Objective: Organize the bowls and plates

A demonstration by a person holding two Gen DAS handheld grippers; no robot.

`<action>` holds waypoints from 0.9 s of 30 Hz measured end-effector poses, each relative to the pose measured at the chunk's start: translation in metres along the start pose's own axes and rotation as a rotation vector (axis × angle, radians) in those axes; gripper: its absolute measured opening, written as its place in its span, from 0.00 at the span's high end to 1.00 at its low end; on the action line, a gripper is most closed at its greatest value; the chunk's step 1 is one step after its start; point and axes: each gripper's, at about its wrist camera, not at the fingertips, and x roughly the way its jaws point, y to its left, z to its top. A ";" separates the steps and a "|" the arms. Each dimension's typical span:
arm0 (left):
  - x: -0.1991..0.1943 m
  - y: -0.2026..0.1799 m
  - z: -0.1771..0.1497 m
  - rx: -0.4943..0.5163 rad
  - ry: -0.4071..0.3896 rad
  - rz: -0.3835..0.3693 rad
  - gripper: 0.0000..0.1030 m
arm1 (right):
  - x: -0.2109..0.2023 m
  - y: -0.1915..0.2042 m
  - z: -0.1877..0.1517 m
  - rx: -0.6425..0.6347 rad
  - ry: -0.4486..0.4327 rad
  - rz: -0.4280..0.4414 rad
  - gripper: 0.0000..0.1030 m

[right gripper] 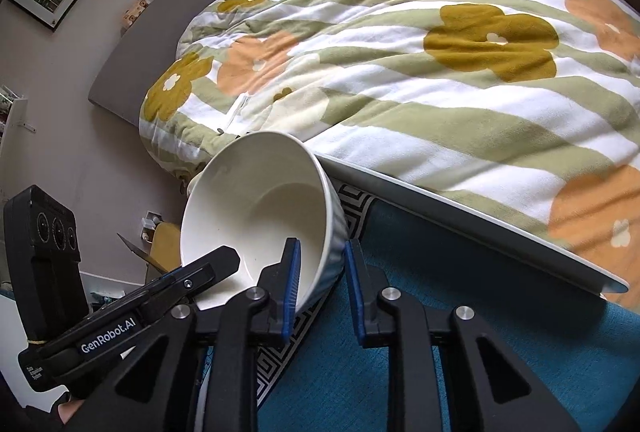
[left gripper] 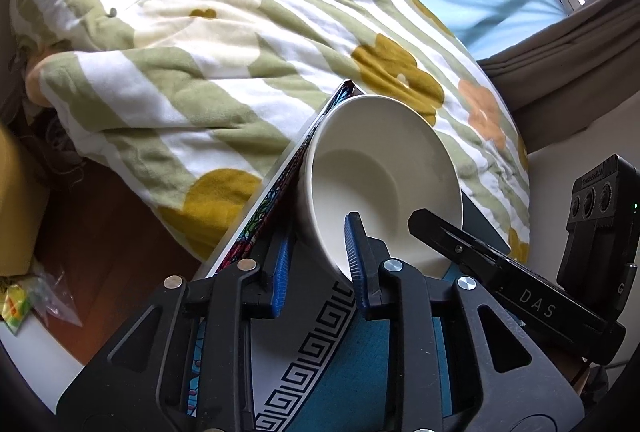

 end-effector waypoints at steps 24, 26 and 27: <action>-0.124 -0.119 -0.106 0.239 -0.144 -0.007 0.78 | -0.169 -0.005 -0.099 0.027 -0.219 -0.018 0.82; -0.138 -0.141 -0.132 0.263 -0.145 -0.024 0.78 | -0.196 -0.012 -0.122 0.039 -0.237 -0.031 0.82; -0.145 -0.151 -0.146 0.276 -0.142 -0.035 0.78 | -0.210 -0.016 -0.134 0.046 -0.246 -0.041 0.82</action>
